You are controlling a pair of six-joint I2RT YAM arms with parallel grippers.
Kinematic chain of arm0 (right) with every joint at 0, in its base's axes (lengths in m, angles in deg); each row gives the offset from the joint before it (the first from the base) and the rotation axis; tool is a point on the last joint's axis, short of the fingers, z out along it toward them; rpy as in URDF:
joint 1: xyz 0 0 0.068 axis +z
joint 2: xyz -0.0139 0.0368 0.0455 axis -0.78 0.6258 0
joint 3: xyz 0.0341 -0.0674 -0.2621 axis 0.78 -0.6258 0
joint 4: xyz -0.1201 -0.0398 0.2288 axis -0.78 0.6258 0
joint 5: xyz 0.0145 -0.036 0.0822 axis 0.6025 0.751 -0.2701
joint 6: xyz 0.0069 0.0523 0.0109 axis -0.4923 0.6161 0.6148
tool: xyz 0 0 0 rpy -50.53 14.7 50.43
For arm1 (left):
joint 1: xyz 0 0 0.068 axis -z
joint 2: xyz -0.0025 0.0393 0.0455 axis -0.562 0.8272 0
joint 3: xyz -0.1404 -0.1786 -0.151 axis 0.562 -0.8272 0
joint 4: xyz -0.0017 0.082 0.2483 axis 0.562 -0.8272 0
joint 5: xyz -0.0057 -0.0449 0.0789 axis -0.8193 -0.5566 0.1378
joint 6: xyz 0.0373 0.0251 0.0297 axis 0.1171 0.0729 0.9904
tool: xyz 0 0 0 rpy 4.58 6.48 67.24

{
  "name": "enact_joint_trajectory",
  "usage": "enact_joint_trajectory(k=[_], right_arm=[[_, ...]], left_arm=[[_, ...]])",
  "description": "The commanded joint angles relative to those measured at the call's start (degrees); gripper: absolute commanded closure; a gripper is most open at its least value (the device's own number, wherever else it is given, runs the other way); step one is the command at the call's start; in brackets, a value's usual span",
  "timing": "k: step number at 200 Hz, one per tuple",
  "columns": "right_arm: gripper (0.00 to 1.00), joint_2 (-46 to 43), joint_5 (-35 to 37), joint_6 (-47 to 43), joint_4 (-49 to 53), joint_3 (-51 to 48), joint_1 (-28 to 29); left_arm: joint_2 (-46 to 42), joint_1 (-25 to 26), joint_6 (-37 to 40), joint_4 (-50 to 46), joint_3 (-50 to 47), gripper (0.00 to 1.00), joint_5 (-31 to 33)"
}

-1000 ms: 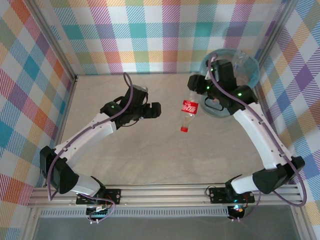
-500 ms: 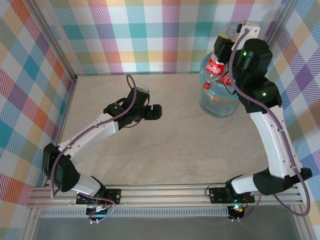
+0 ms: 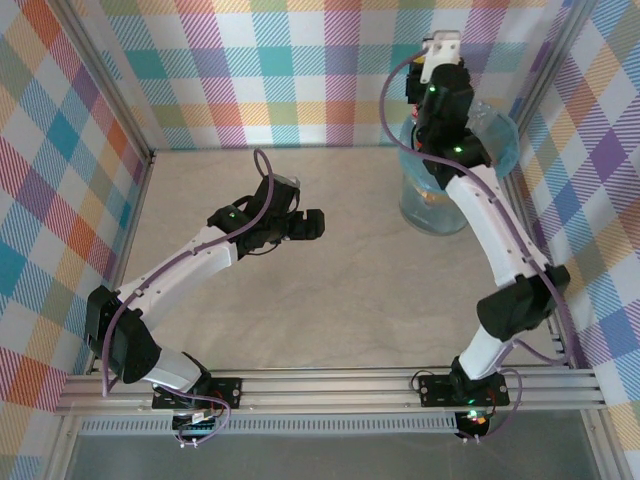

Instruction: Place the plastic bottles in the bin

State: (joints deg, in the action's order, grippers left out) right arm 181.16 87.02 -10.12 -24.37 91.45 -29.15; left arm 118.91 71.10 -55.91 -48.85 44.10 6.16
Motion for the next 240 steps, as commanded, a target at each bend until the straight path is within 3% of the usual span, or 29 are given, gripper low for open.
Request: enact_joint_trajectory(k=[1,44,119,152,178,240], right_arm=[[0.61,0.53,3.54,-2.58,-2.55,2.21,-0.39],[0.58,0.85,6.77,9.09,11.59,0.50,-1.95],[0.53,-2.52,8.39,21.51,20.34,-10.56,-3.33],[0.52,-0.63,4.26,28.89,25.52,-12.03,-6.18],[0.49,2.09,-3.00,34.27,28.36,-11.62,-8.67],[0.37,7.78,-8.18,35.98,31.06,-7.82,-9.98]], left_arm=[[-0.07,-0.43,-0.18,0.48,-0.55,0.09,-0.04],[0.53,-0.43,-0.28,0.65,-0.84,0.09,-0.28],[1.95,-0.43,-0.44,0.78,-0.50,0.08,-1.77],[2.47,-0.43,-0.30,0.15,0.06,0.09,-2.24],[2.56,-0.43,-0.28,-0.23,0.32,0.09,-2.23],[2.48,-0.43,-0.11,-1.37,0.73,0.08,-1.78]])
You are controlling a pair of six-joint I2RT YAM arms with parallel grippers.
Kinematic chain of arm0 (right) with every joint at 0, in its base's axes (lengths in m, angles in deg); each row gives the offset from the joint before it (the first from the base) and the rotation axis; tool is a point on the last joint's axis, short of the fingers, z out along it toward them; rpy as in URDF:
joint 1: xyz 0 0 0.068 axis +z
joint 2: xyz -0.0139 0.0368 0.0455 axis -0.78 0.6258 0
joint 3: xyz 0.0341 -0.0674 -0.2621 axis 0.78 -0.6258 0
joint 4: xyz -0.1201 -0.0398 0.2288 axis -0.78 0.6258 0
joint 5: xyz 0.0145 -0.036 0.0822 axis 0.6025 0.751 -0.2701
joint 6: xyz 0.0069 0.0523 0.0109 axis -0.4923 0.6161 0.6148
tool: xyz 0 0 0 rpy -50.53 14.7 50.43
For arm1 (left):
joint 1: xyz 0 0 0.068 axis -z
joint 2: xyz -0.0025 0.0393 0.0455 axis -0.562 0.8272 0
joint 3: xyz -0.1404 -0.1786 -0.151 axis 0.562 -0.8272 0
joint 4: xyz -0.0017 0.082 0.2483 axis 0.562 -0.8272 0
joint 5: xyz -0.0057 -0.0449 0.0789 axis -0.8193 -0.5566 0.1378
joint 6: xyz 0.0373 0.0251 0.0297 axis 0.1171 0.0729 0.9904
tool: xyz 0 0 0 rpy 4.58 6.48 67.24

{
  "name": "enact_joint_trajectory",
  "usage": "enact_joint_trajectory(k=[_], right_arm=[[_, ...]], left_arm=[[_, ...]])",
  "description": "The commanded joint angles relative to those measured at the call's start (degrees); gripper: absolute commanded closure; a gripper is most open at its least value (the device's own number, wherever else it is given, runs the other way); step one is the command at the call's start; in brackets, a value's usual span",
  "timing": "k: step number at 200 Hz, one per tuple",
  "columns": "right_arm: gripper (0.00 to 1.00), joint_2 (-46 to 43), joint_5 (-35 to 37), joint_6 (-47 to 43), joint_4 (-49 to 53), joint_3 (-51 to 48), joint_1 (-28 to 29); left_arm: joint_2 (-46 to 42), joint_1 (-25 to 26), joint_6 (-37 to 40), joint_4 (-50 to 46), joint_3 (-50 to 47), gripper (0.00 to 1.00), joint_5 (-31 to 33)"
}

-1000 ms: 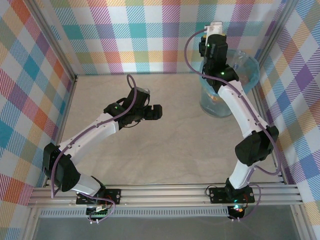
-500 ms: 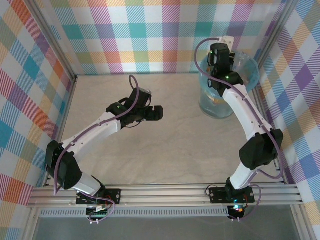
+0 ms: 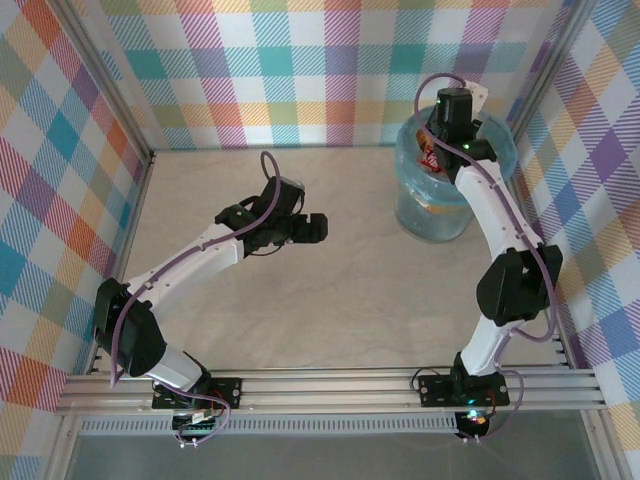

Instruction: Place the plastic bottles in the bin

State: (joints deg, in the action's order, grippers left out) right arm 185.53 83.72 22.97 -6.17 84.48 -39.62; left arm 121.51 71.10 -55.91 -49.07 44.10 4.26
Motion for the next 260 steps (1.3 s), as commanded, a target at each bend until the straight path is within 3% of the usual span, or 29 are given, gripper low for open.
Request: enact_joint_trajectory(k=[1,36,86,97,123,142,165,194,219,260], right_arm=[[0.37,3.41,-4.95,2.89,12.89,-0.78,0.49],[0.22,2.87,-5.92,3.38,14.82,2.77,0.49],[0.08,-3.06,-6.10,4.08,13.73,3.44,0.45],[0.00,-4.31,-5.83,3.92,13.77,3.53,0.44],[0.00,-6.92,-4.92,3.39,13.39,3.50,0.49],[0.08,-8.18,-6.04,2.92,12.46,3.29,0.49],[0.29,-8.14,-10.38,2.42,11.71,3.23,0.48],[0.44,-5.85,-14.62,2.10,11.36,3.07,0.48],[0.50,-3.75,-16.68,2.36,10.74,2.05,0.49],[0.49,-0.28,-14.60,4.46,15.09,2.38,-0.92]], left_arm=[[-0.12,-0.43,-0.11,-1.15,0.71,0.08,0.11],[-0.28,-0.43,-0.46,-1.15,0.37,0.08,0.14],[-0.74,-0.42,-1.27,-0.54,-0.46,0.08,-0.31],[-0.74,-0.43,-1.38,-0.45,-0.51,0.08,-0.45],[-0.90,-0.43,-1.73,-0.45,-0.46,0.08,-0.73],[-1.26,-0.43,-1.91,-0.28,-0.63,0.08,-0.78],[-1.35,-0.43,-2.23,-0.01,-0.99,0.08,-0.67],[-1.04,-0.43,-2.34,-0.05,-0.98,0.08,-1.01],[-1.18,-0.43,-2.30,-0.36,-0.90,0.09,-0.69],[-1.53,-0.43,-2.30,-0.71,-1.53,0.08,-0.51]])
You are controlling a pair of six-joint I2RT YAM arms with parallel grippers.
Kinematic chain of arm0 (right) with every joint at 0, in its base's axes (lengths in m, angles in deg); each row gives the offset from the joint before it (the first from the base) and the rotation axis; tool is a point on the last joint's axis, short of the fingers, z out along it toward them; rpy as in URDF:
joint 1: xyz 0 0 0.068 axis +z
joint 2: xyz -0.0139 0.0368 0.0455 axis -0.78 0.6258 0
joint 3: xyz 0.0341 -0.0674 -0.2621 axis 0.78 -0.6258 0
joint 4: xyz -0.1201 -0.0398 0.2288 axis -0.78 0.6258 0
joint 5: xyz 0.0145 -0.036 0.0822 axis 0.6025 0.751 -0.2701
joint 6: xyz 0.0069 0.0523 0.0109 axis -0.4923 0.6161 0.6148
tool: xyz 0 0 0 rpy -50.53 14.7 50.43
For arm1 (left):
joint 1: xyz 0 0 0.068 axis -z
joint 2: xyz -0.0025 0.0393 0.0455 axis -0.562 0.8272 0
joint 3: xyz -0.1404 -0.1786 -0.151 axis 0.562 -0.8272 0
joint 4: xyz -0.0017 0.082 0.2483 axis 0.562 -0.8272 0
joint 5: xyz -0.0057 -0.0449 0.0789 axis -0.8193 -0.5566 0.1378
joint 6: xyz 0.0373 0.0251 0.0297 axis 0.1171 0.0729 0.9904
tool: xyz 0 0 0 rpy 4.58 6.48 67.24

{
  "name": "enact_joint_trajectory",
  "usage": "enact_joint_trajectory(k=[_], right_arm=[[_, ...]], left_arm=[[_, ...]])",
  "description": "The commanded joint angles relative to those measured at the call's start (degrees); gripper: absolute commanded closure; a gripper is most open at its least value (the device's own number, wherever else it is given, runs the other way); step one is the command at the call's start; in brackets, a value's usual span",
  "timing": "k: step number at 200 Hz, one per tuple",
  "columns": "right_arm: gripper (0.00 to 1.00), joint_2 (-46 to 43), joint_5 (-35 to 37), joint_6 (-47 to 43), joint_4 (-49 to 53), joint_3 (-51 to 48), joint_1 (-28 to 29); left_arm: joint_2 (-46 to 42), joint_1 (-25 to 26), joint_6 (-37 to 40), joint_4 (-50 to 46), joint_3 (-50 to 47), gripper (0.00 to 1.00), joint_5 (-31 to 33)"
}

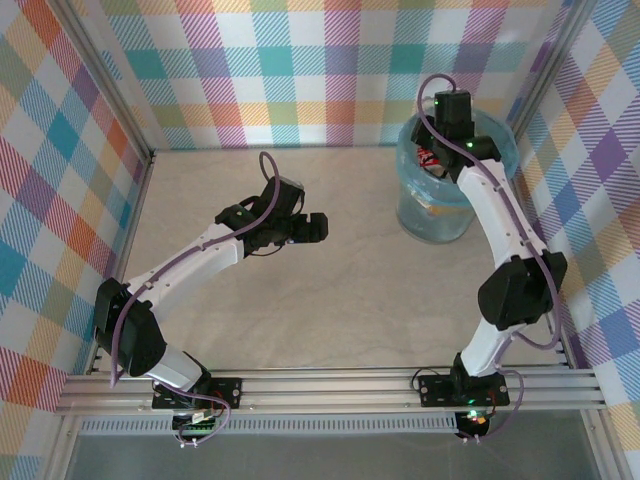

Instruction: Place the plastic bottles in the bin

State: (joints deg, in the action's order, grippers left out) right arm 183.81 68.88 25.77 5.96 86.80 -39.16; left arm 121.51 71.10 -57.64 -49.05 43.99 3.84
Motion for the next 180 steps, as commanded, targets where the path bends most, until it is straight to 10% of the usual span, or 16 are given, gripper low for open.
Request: enact_joint_trajectory(k=[1,180], right_arm=[[0.49,1.44,0.33,1.76,3.07,0.01,-1.42],[0.41,-7.07,0.83,9.61,7.33,-0.98,-6.21]], left_arm=[[-1.57,-0.43,-0.58,-0.73,-1.45,0.08,-0.10],[-2.31,-0.43,-0.21,-1.39,-1.41,0.08,0.69]])
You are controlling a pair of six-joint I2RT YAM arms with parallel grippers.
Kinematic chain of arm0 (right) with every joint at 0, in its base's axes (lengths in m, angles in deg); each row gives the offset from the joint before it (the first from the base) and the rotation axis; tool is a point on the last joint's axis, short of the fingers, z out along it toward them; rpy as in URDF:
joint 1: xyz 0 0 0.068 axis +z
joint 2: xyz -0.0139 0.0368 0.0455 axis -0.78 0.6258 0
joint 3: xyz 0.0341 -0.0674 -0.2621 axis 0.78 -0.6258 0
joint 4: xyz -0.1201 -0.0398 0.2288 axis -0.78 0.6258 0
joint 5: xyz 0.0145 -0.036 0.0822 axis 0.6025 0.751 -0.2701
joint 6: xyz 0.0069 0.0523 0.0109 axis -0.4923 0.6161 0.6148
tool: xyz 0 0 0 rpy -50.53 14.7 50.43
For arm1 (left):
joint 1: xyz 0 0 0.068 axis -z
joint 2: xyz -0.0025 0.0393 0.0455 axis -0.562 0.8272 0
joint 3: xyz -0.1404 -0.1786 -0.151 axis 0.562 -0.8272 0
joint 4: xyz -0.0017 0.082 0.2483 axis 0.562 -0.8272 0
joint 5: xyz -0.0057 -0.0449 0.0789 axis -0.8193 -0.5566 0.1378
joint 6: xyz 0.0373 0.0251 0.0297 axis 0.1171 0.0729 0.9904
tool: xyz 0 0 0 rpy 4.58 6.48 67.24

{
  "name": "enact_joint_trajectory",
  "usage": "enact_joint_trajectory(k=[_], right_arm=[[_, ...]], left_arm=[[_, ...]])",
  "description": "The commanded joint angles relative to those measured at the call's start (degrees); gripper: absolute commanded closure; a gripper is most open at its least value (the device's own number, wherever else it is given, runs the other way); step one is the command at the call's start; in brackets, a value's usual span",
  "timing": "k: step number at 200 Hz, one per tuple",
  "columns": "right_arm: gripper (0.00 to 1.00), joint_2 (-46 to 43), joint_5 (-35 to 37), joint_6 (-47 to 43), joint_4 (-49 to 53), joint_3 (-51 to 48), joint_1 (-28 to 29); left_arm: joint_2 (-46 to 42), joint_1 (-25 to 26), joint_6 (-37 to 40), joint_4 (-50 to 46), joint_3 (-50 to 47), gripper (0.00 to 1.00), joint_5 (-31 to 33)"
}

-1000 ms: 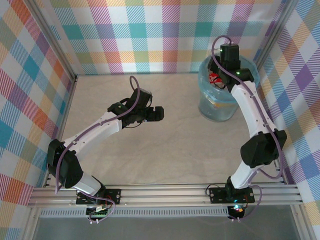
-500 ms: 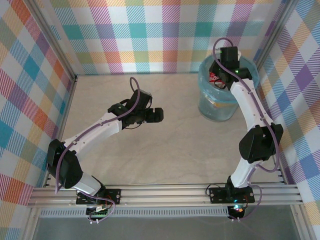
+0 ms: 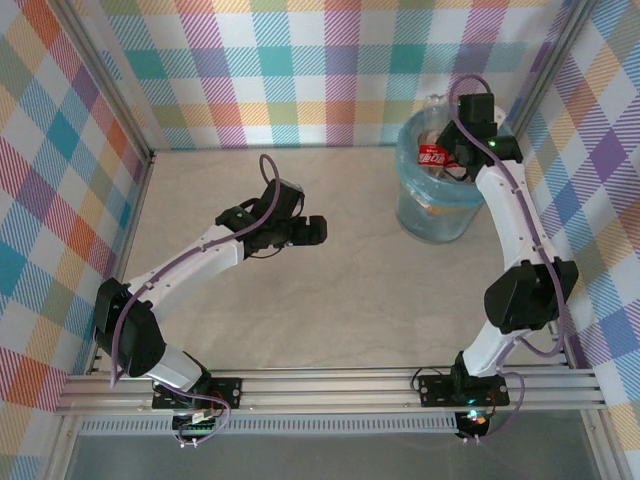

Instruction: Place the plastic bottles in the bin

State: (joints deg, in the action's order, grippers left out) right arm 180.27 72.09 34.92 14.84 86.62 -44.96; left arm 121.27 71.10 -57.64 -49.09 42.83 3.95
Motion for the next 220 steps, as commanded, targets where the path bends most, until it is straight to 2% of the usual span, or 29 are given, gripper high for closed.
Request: enact_joint_trajectory(k=[1,21,39,91,138,149,183,220], right_arm=[[0.41,-3.62,-2.72,0.49,-1.73,-0.87,-0.37],[0.40,-3.56,-9.97,-0.25,-4.90,-0.62,-0.26],[0.34,-1.56,-12.98,-1.09,-3.77,1.86,-0.14],[0.24,4.18,-16.06,-3.07,-3.73,4.12,0.45],[0.23,9.87,-14.28,-7.06,-2.20,7.77,2.22],[0.25,11.23,-13.84,-7.25,-0.91,9.04,2.22],[0.38,12.09,-13.20,-6.60,-0.47,9.74,2.22],[0.45,10.03,-10.84,-5.60,-1.40,9.10,2.20]], left_arm=[[-2.07,-0.47,-0.22,-1.33,-0.25,0.09,0.58],[-1.58,-0.43,-0.33,-1.05,-0.20,0.08,0.35],[-1.05,-0.43,-0.50,-1.04,0.28,0.08,-0.12],[-0.89,-0.43,-0.45,-1.56,0.40,0.08,-0.08],[-1.05,-0.43,-0.29,-2.17,0.06,0.08,0.22],[-1.20,-0.44,-0.32,-2.36,0.03,0.09,0.42],[-1.73,-0.42,-0.02,-2.76,-0.21,0.08,0.97],[-2.01,-0.43,0.08,-2.76,-0.42,0.09,1.29]])
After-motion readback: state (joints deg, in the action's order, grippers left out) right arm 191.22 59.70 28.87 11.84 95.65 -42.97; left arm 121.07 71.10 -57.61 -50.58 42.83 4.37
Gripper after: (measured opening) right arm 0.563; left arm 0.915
